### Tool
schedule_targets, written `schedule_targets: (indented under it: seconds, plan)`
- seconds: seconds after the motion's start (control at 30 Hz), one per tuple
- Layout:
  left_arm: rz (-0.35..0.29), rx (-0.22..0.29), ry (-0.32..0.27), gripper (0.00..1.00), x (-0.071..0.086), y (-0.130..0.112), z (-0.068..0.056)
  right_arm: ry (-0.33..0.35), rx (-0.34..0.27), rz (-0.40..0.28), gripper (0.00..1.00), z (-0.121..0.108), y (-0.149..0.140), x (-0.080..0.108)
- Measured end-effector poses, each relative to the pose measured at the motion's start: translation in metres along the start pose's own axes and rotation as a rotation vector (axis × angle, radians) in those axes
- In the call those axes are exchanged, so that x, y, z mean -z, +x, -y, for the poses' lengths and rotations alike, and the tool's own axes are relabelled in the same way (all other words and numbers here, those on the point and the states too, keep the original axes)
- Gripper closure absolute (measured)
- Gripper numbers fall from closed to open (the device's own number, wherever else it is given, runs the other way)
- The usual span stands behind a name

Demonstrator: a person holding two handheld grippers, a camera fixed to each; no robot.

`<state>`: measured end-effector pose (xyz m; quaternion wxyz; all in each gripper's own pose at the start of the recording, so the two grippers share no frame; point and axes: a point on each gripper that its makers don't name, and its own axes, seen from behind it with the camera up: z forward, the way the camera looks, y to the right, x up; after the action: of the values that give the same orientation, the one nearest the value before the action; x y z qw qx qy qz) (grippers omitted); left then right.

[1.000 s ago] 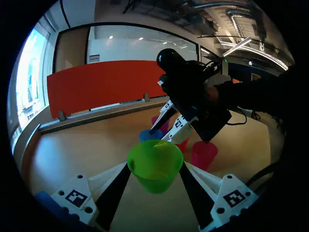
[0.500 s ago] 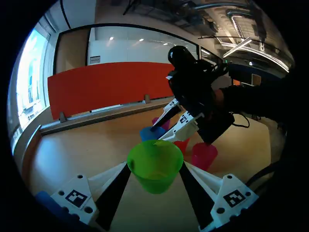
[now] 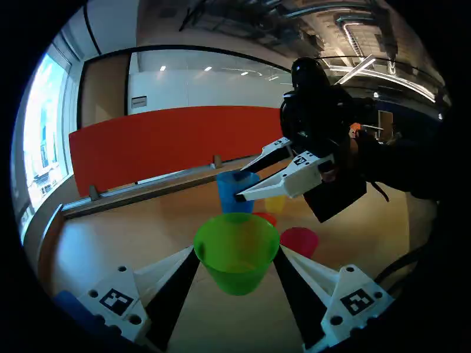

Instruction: Pour water

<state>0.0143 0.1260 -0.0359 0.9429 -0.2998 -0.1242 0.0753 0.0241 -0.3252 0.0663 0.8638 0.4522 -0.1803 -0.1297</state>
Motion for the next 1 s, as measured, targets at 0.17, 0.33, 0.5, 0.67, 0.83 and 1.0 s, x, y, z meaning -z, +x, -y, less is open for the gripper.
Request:
schedule_targets:
  seconds: [0.17, 0.33, 0.5, 0.67, 0.83, 1.0]
  plan:
    - [-0.014, -0.017, -0.011, 0.14, 0.004, 0.009, -0.011, -0.036, -0.011, -0.081, 0.08, 0.010, 0.013, 0.028]
    - [-0.034, -0.025, -0.024, 0.14, 0.008, 0.019, -0.024, -0.071, -0.020, -0.174, 0.08, 0.023, 0.028, 0.055]
    - [-0.050, -0.033, -0.035, 0.14, 0.011, 0.026, -0.035, -0.103, -0.037, -0.258, 0.08, 0.033, 0.037, 0.077]
    - [-0.069, -0.034, -0.051, 0.14, 0.014, 0.033, -0.047, -0.135, -0.052, -0.315, 0.08, 0.040, 0.038, 0.095]
    - [-0.090, -0.037, -0.070, 0.14, 0.016, 0.037, -0.058, -0.163, -0.063, -0.356, 0.08, 0.044, 0.038, 0.115]
    - [-0.119, -0.044, -0.079, 0.14, 0.019, 0.042, -0.067, -0.185, -0.069, -0.379, 0.08, 0.047, 0.036, 0.130]
